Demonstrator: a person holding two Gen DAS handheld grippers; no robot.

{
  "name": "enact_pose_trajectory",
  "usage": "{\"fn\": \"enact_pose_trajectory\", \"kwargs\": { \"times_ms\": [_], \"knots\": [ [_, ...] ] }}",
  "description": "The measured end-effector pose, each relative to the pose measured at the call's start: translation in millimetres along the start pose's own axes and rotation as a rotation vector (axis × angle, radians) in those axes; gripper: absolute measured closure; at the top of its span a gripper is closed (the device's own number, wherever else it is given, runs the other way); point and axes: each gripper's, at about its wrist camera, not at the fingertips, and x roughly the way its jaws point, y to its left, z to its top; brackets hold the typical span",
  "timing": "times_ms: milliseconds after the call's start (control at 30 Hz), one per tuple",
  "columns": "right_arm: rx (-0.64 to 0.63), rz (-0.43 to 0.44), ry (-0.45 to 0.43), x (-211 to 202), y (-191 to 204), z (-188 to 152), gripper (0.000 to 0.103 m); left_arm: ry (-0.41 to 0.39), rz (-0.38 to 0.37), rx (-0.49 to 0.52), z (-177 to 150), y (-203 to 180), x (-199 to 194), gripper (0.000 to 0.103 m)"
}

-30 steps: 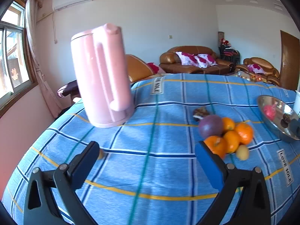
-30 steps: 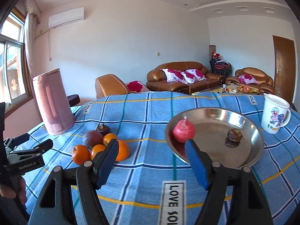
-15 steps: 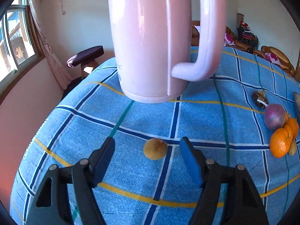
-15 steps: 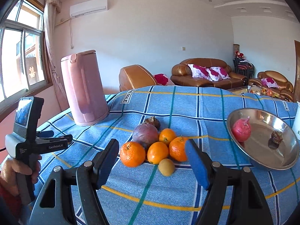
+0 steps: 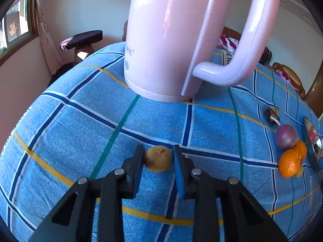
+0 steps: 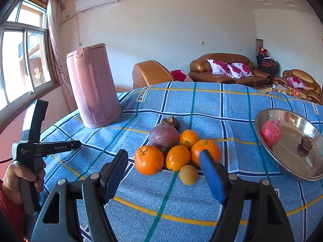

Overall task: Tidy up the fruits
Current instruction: 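Grasp the small tan fruit with the left tool while the right tool grasps an orange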

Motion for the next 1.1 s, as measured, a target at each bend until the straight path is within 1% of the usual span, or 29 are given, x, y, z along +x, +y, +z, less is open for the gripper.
{"fn": "enact_pose_trajectory", "kwargs": {
  "times_ms": [100, 133, 267, 333, 400, 467, 567, 667, 767, 900, 967, 1100],
  "knots": [
    [-0.063, 0.005, 0.019, 12.4, 12.7, 5.1, 0.029, -0.010, -0.036, -0.016, -1.2, 3.4, -3.1, 0.074],
    [-0.080, 0.000, 0.031, 18.3, 15.9, 6.5, 0.029, -0.028, -0.056, -0.024, -1.8, 5.0, -6.7, 0.074],
    [-0.123, 0.011, 0.133, 44.2, 27.2, 6.5, 0.029, -0.147, -0.116, -0.053, -7.8, 12.3, -31.6, 0.074],
    [-0.145, 0.007, 0.164, 51.2, 32.0, 5.2, 0.033, -0.202, -0.133, -0.059, -10.3, 12.0, -41.1, 0.074],
    [-0.167, 0.010, 0.202, 57.9, 36.4, 3.1, 0.038, -0.233, -0.136, -0.054, -11.8, 10.5, -46.6, 0.074],
    [-0.168, -0.001, 0.236, 64.2, 36.1, 1.5, 0.040, -0.257, -0.138, -0.040, -12.5, 8.0, -50.9, 0.074],
    [-0.148, 0.007, 0.282, 72.6, 31.8, -0.2, 0.043, -0.296, -0.119, -0.010, -15.6, 1.2, -57.5, 0.074],
    [-0.125, 0.021, 0.361, 87.5, 27.4, -4.0, 0.044, -0.325, -0.114, 0.009, -13.5, -6.1, -61.2, 0.074],
    [-0.090, 0.029, 0.347, 84.3, 20.6, -3.6, 0.055, -0.328, -0.116, 0.021, -14.7, -12.5, -63.0, 0.074],
    [-0.026, 0.081, 0.326, 78.3, 9.5, -2.7, 0.056, -0.338, -0.114, 0.029, -17.9, -20.7, -65.9, 0.074],
    [0.003, 0.122, 0.269, 67.5, 4.9, 0.3, 0.056, -0.347, -0.112, 0.023, -20.1, -23.2, -69.1, 0.074],
    [0.047, 0.176, 0.151, 46.7, -5.2, 8.6, 0.056, -0.342, -0.091, 0.002, -23.5, -32.7, -69.5, 0.074]
  ]
}}
